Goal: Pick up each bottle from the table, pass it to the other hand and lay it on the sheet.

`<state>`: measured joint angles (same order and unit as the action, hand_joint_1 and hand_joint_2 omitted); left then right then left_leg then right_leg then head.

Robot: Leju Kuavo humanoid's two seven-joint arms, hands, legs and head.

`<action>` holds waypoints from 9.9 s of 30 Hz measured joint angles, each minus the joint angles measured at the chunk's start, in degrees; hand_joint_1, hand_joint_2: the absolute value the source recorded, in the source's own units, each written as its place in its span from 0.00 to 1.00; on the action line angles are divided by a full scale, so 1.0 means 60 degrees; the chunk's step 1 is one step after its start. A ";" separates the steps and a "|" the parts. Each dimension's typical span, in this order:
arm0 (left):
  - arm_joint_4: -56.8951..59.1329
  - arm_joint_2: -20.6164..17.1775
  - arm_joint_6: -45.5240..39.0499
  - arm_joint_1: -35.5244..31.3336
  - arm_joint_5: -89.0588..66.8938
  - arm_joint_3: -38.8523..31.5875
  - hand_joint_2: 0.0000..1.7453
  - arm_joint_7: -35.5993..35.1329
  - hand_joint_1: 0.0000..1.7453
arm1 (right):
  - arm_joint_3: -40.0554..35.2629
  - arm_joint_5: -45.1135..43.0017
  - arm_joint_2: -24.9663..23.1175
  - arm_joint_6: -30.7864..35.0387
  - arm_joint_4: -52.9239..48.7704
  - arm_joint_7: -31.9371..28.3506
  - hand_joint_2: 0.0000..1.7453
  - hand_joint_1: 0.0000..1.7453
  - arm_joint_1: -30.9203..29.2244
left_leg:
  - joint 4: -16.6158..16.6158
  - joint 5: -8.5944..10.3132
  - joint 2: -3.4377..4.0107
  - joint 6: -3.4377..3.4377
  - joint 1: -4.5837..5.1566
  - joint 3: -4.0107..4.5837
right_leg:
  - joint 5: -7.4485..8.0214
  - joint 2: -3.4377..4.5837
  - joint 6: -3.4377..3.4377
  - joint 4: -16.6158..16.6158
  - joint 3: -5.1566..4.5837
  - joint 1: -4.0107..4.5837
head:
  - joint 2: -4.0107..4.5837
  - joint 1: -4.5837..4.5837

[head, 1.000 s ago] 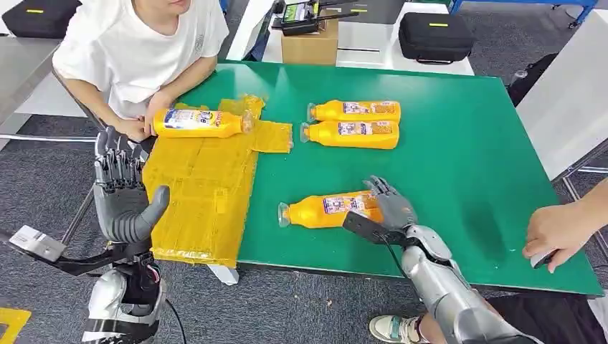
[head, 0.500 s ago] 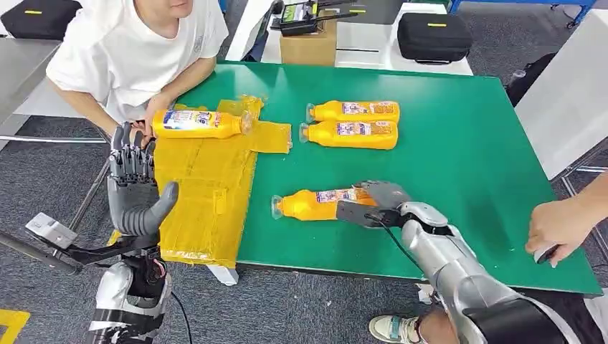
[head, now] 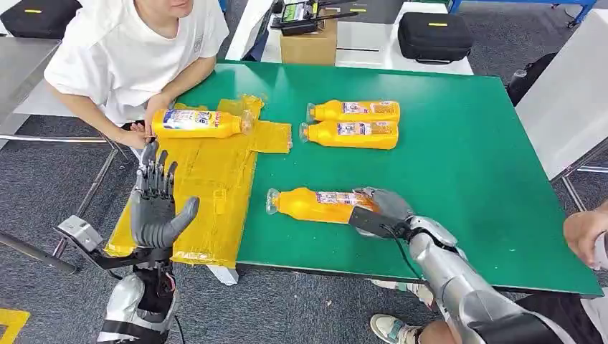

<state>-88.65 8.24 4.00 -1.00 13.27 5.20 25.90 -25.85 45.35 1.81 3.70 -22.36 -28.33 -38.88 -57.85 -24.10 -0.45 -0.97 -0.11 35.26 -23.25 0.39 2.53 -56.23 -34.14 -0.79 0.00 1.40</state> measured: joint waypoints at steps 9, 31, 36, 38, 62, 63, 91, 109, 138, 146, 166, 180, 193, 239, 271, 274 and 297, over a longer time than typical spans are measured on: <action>0.0324 0.0372 -0.0485 0.1027 0.0469 0.0790 1.00 -0.0539 0.00 | 0.1377 -0.3307 -0.0936 0.0764 -0.3228 -0.1001 1.00 1.00 0.2475 | 0.0002 -0.0003 -0.0014 0.0004 -0.0008 0.0031 | -0.0014 -0.0004 -0.0004 0.0000 -0.0031 0.0006 | 0.0000 -0.0007; 0.0295 0.0262 -0.1766 0.1423 -0.3611 0.2448 1.00 0.1035 0.00 | 0.0811 -0.3586 -0.1887 0.1431 -0.7132 -0.1540 1.00 1.00 0.4656 | 0.0006 -0.0009 -0.0010 0.0010 -0.0007 0.0044 | -0.0018 -0.0005 -0.0010 0.0000 -0.0041 0.0004 | 0.0000 -0.0011; 0.0189 0.0310 -0.1093 0.1185 -0.3436 0.2721 1.00 0.1181 0.00 | -0.0590 -0.2567 -0.2192 0.1649 -0.6437 -0.1893 1.00 1.00 0.4246 | 0.0006 0.0007 -0.0020 0.0008 -0.0008 0.0040 | -0.0013 -0.0007 -0.0011 -0.0002 -0.0038 0.0004 | 0.0000 -0.0007; 0.0160 0.0310 -0.1064 0.1109 -0.3425 0.2753 1.00 0.1195 0.00 | -0.0852 -0.2574 -0.2251 0.1697 -0.6269 -0.1908 1.00 1.00 0.4122 | 0.0006 0.0007 -0.0019 0.0008 -0.0008 0.0041 | -0.0012 -0.0007 -0.0011 -0.0004 -0.0034 0.0004 | 0.0000 -0.0011; 0.0215 0.0095 0.1246 0.0550 0.0265 0.2655 1.00 0.0117 1.00 | -0.3989 -0.4279 -0.2262 0.2997 -0.4601 -0.1926 1.00 1.00 0.2745 | 0.0005 0.0005 -0.0012 0.0008 -0.0007 0.0043 | -0.0011 -0.0006 -0.0011 -0.0004 -0.0044 0.0002 | 0.0000 -0.0011; 0.0211 0.0073 0.1238 0.0538 0.0221 0.2641 1.00 0.0124 1.00 | -0.4022 -0.4316 -0.2266 0.2997 -0.4571 -0.1926 1.00 1.00 0.2714 | 0.0005 0.0005 -0.0012 0.0008 -0.0007 0.0043 | -0.0011 -0.0006 -0.0011 -0.0004 -0.0044 0.0003 | 0.0000 -0.0011; 0.0040 -0.0007 0.0408 0.0450 -0.0696 0.2397 1.00 -0.0095 1.00 | -0.3454 -0.3099 -0.2841 0.3131 -0.3664 -0.1642 0.00 0.00 0.2621 | 0.0005 0.0005 -0.0013 0.0008 -0.0007 0.0043 | -0.0011 -0.0006 -0.0011 -0.0003 -0.0053 0.0003 | 0.0000 -0.0011; 0.0809 -0.0353 -0.1228 -0.0401 -0.2020 0.1161 1.00 -0.0320 1.00 | -0.2379 -0.3127 -0.1923 0.6021 -0.5001 -0.1941 0.00 0.00 0.4544 | 0.0005 0.0002 -0.0010 0.0008 -0.0006 0.0051 | -0.0011 -0.0006 -0.0010 -0.0002 -0.0059 0.0002 | 0.0000 -0.0011; 0.7123 -0.1548 -0.2678 -0.3928 -1.3590 0.0946 1.00 -0.3695 0.40 | -0.0532 -0.3157 -0.1428 0.4272 -0.7697 -0.1963 0.00 0.00 0.6285 | 0.0005 0.0007 -0.0009 0.0010 -0.0007 0.0027 | -0.0009 -0.0006 -0.0012 -0.0005 -0.0028 0.0002 | 0.0000 -0.0007; 0.9177 -0.1523 -0.1839 -0.5329 -1.4054 0.1369 1.00 -0.4039 0.00 | -0.0496 -0.3427 -0.1475 0.4163 -0.7682 -0.1963 0.00 0.00 0.6202 | 0.0010 0.0007 -0.0017 0.0015 -0.0008 -0.0062 | -0.0015 -0.0007 -0.0020 -0.0009 0.0055 0.0005 | 0.0000 -0.0011; 0.9773 -0.1530 0.2171 -0.5880 -0.8796 0.0116 1.00 0.0121 0.00 | -0.0977 -0.4902 -0.1260 0.5140 -0.7332 -0.1963 0.00 0.00 0.5821 | 0.0011 0.0033 -0.0062 0.0022 -0.0005 -0.0054 | -0.0010 -0.0038 -0.0015 -0.0012 0.0056 0.0001 | 0.0000 -0.0018; 0.4205 -0.0324 0.1954 -0.2777 0.0620 -0.0718 1.00 -0.0422 0.00 | -0.0521 -0.2084 -0.0980 0.5930 -0.6242 -0.1237 1.00 0.00 0.5625 | 0.0005 0.0011 -0.0022 0.0025 -0.0001 0.0024 | -0.0012 -0.0028 -0.0009 -0.0008 -0.0021 -0.0001 | 0.0000 -0.0011; -0.0121 0.0488 -0.0584 -0.0378 0.0098 -0.0164 1.00 0.0952 0.00 | 0.0838 0.0456 -0.0571 0.5697 -0.4492 0.0798 1.00 0.00 0.4578 | 0.0004 0.0010 -0.0027 0.0015 -0.0003 0.0037 | -0.0012 -0.0034 -0.0008 -0.0007 -0.0032 0.0001 | 0.0000 -0.0007; -0.0189 0.0528 -0.0586 0.0079 -0.0387 0.0499 1.00 0.0241 0.00 | 0.0564 0.3010 -0.0448 0.0006 -0.0043 0.2427 1.00 1.00 -0.0188 | 0.0002 0.0016 -0.0001 0.0012 -0.0004 -0.0012 | -0.0005 -0.0025 -0.0008 -0.0006 0.0005 0.0003 | 0.0000 -0.0011; -0.0608 0.0626 -0.0892 0.1719 0.0076 0.0994 1.00 0.0008 0.00 | 0.2630 -0.4659 -0.1793 0.1238 -0.3316 -0.1150 1.00 1.00 0.2948 | 0.0004 0.0001 -0.0028 0.0023 -0.0013 0.0037 | -0.0026 -0.0028 -0.0016 -0.0008 -0.0035 0.0012 | 0.0000 -0.0007; -0.0619 0.0630 -0.0874 0.1894 0.0192 0.1111 1.00 -0.0010 0.00 | 0.2761 -0.4963 -0.1970 0.1227 -0.4315 -0.1103 1.00 1.00 0.3510 | 0.0005 0.0000 -0.0024 0.0023 -0.0012 0.0050 | -0.0028 -0.0028 -0.0018 -0.0007 -0.0050 0.0010 | 0.0000 -0.0011; -0.0590 0.0211 -0.0886 0.1873 -0.3040 0.2750 1.00 0.0980 0.00 | 0.1259 -0.4417 -0.2484 0.0586 -0.6731 -0.1285 1.00 1.00 0.4811 | 0.0006 -0.0001 -0.0019 0.0030 -0.0014 0.0059 | -0.0023 -0.0026 -0.0019 -0.0008 -0.0066 0.0011 | 0.0000 -0.0011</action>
<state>-92.19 9.51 -1.31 10.23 -4.97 21.71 31.78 -18.30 18.85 -13.09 7.22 -62.75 -36.04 -10.01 -57.82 -24.10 -0.57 -0.79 -0.19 35.62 -23.39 0.23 2.41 -56.28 -34.54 -0.73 0.00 1.33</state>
